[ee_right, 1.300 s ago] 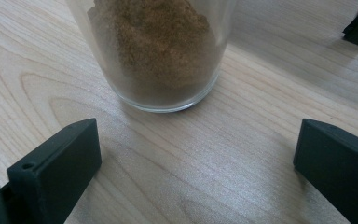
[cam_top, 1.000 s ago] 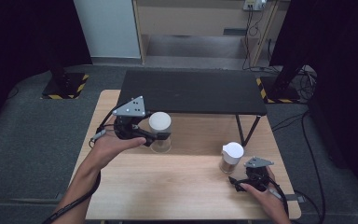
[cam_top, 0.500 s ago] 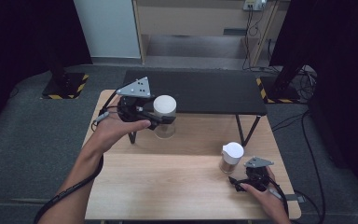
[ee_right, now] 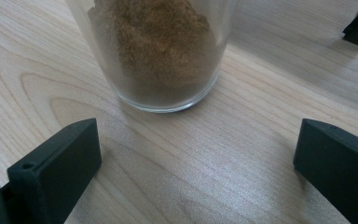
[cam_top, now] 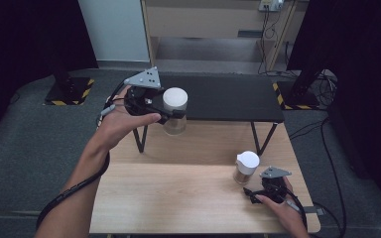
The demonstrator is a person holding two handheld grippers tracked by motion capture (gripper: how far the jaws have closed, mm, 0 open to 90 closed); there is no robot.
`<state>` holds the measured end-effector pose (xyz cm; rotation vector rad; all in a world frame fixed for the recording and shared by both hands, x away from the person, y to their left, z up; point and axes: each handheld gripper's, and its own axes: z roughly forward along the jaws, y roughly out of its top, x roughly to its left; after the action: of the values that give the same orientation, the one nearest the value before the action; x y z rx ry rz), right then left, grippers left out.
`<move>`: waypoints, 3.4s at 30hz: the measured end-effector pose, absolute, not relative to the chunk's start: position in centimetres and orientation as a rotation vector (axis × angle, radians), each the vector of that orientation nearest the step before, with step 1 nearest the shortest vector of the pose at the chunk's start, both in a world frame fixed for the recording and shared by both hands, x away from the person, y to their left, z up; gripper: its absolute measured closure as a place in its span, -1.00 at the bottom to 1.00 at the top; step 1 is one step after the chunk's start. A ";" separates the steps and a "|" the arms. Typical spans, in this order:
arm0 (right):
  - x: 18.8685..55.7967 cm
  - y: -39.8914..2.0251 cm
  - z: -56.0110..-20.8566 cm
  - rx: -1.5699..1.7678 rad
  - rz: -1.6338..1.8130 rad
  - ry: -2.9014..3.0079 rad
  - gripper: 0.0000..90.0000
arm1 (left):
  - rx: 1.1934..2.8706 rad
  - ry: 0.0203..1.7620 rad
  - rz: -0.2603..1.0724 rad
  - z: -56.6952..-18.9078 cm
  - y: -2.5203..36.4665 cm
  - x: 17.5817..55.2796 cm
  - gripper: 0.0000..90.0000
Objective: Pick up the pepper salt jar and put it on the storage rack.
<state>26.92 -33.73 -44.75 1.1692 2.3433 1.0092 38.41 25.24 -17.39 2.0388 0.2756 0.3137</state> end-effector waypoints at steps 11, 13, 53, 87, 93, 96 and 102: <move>26.9 -33.7 -44.7 1.169 1.009 2.344 -0.97 | 2.032 0.291 0.329 -16.4 25.1 40.1 -0.27; 26.9 -33.7 -44.7 1.169 1.009 2.344 -0.97 | 2.033 0.299 0.330 -16.3 25.1 40.4 -0.27; 26.9 -33.7 -44.7 1.169 1.007 2.344 -0.97 | 2.025 0.452 0.323 -18.2 25.5 47.0 -0.27; 26.9 -33.7 -44.7 1.169 1.007 2.344 -0.97 | 2.065 0.521 0.364 -18.5 25.8 46.9 -0.86; 26.9 -33.7 -44.7 1.169 1.007 2.344 -0.97 | 2.067 0.544 0.415 -18.5 26.7 45.1 -0.99; 26.9 -33.7 -44.7 1.169 1.007 2.344 -0.97 | 2.062 0.563 0.444 -18.5 27.3 44.0 -1.00; 26.9 -33.7 -44.7 1.169 1.007 2.344 -0.97 | 2.032 0.573 0.491 -19.0 28.3 41.9 -0.99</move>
<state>26.90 -33.73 -44.73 1.1690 2.3440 1.0071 41.87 28.30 -18.96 2.0324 0.5729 0.4909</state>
